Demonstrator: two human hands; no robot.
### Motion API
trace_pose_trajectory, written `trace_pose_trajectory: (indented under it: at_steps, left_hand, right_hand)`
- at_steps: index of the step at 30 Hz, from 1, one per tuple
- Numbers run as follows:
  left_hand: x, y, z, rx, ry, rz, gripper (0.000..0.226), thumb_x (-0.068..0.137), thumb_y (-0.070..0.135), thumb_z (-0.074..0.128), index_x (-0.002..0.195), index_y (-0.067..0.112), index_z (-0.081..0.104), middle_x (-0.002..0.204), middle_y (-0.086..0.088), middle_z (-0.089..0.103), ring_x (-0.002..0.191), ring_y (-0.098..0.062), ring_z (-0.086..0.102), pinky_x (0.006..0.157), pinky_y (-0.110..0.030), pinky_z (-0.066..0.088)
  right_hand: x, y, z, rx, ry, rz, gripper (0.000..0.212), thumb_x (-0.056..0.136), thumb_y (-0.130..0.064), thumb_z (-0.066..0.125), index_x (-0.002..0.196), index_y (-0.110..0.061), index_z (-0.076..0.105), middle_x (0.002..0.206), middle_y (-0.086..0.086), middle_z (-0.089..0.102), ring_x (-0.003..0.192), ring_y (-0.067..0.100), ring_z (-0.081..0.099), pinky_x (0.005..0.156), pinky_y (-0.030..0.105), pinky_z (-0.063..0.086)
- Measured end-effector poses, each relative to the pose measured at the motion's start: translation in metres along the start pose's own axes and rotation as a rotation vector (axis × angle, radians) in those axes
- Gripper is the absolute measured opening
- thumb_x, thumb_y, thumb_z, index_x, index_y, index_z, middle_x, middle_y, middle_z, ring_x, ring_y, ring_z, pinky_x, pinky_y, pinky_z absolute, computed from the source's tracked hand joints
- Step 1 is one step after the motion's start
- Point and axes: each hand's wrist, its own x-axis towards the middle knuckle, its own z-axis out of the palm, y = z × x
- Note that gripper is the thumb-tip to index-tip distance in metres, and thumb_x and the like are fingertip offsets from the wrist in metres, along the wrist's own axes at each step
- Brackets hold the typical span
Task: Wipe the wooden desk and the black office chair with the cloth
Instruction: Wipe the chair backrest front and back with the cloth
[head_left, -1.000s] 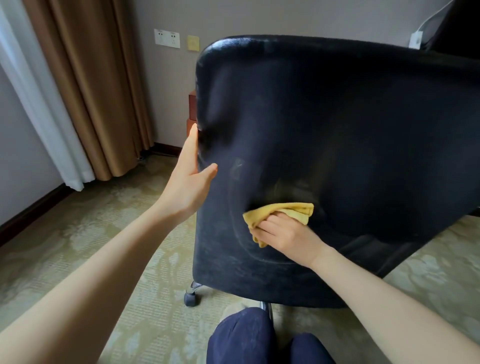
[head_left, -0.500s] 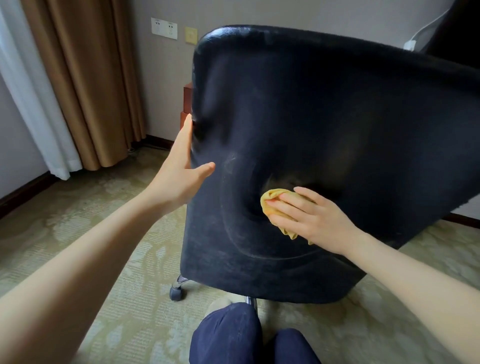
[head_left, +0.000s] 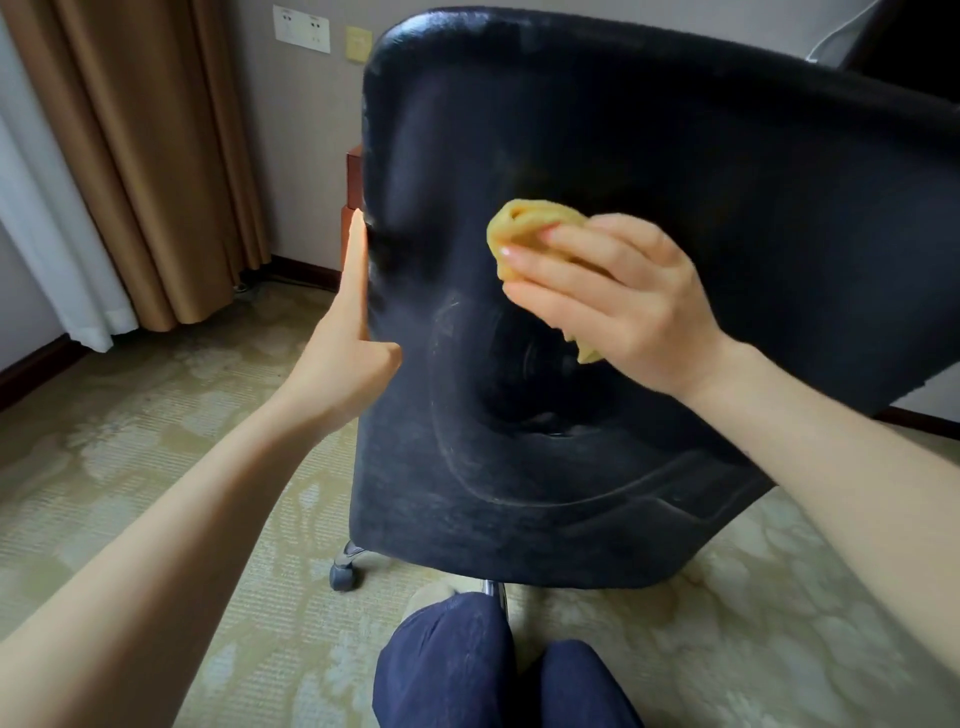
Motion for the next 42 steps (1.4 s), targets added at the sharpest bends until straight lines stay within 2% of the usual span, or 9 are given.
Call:
trace_pose_trajectory:
  at_steps: [2,5,10,17,21,24,30,34,42]
  left_hand:
    - [-0.001,0.001,0.003,0.030,0.054,0.020,0.106,0.065,0.007,0.046,0.147,0.050,-0.005,0.149,0.035,0.020,0.130,0.013,0.031,0.101,-0.046,0.045]
    - [0.000,-0.003,0.003,0.081,0.102,0.045,0.104,0.067,0.004,0.044,0.145,0.054,-0.003,0.154,0.015,0.029,0.138,-0.010,0.035,0.100,-0.046,0.047]
    - [0.002,-0.004,0.003,0.164,0.118,0.076,0.104,0.068,0.002,0.043,0.147,0.048,-0.006,0.154,0.011,0.030,0.136,-0.012,0.037,0.098,-0.044,0.048]
    - [-0.002,0.008,0.002,0.215,0.096,0.059,0.095,0.086,-0.009,0.044,0.150,0.038,-0.008,0.155,0.013,0.024,0.132,-0.001,0.030,0.098,-0.044,0.044]
    - [-0.009,0.020,0.000,0.217,0.026,0.033,0.090,0.086,-0.009,0.039,0.149,0.035,-0.008,0.157,0.006,0.022,0.142,-0.012,0.023,0.104,-0.049,0.036]
    - [-0.014,0.022,0.000,0.190,0.007,0.051,0.088,0.086,-0.012,0.035,0.149,0.035,-0.004,0.155,0.007,0.023,0.140,-0.008,0.024,0.104,-0.047,0.035]
    - [-0.015,0.012,0.002,0.115,-0.007,0.003,0.100,0.078,-0.020,0.037,0.151,0.037,-0.001,0.160,0.011,0.011,0.147,-0.010,0.009,0.117,-0.037,0.015]
    - [-0.022,0.016,0.005,0.055,-0.020,-0.001,0.094,0.082,-0.019,0.039,0.151,0.035,0.005,0.157,0.005,0.021,0.145,-0.013,0.017,0.106,-0.024,0.021]
    - [-0.030,0.009,0.002,-0.036,-0.047,0.024,0.101,0.067,-0.016,0.043,0.148,0.038,0.019,0.145,0.001,0.043,0.138,-0.012,0.034,0.108,-0.026,0.031]
  right_hand:
    - [0.009,0.000,0.011,-0.035,-0.002,0.057,0.023,0.085,-0.008,0.072,0.105,-0.018,0.075,0.117,-0.003,0.067,0.106,0.014,0.064,0.087,0.029,0.052]
    - [0.004,-0.013,0.027,-0.129,-0.064,0.166,0.034,0.088,-0.012,0.067,0.122,-0.020,0.066,0.128,-0.006,0.061,0.117,0.012,0.056,0.097,0.029,0.043]
    - [-0.018,-0.036,0.044,-0.140,-0.140,0.180,0.037,0.092,-0.013,0.061,0.128,-0.023,0.061,0.132,-0.010,0.057,0.118,0.007,0.053,0.100,0.027,0.039]
    - [-0.075,-0.064,0.040,-0.005,-0.437,-0.102,0.036,0.095,-0.008,0.050,0.128,-0.016,0.060,0.134,-0.003,0.056,0.126,0.012,0.048,0.114,0.032,0.027]
    - [-0.100,-0.056,0.017,0.016,-0.674,-0.407,0.043,0.082,-0.015,0.065,0.125,-0.014,0.062,0.135,0.000,0.056,0.127,0.016,0.050,0.115,0.036,0.022]
    - [-0.106,-0.040,-0.006,0.044,-0.784,-0.454,0.054,0.069,-0.013,0.079,0.121,-0.013,0.065,0.131,0.000,0.059,0.124,0.016,0.053,0.112,0.035,0.026]
    - [-0.081,0.006,-0.037,0.028,-0.654,-0.253,0.047,0.087,0.000,0.062,0.133,-0.006,0.053,0.140,0.008,0.050,0.131,0.023,0.044,0.109,0.042,0.036]
    - [-0.045,0.015,-0.033,0.010,-0.503,-0.209,0.042,0.092,0.001,0.057,0.133,-0.006,0.053,0.139,0.009,0.051,0.131,0.024,0.044,0.105,0.042,0.041]
    - [0.009,-0.042,0.022,0.054,-0.123,0.133,0.035,0.094,-0.006,0.058,0.129,-0.011,0.059,0.135,0.005,0.055,0.128,0.018,0.050,0.107,0.035,0.038]
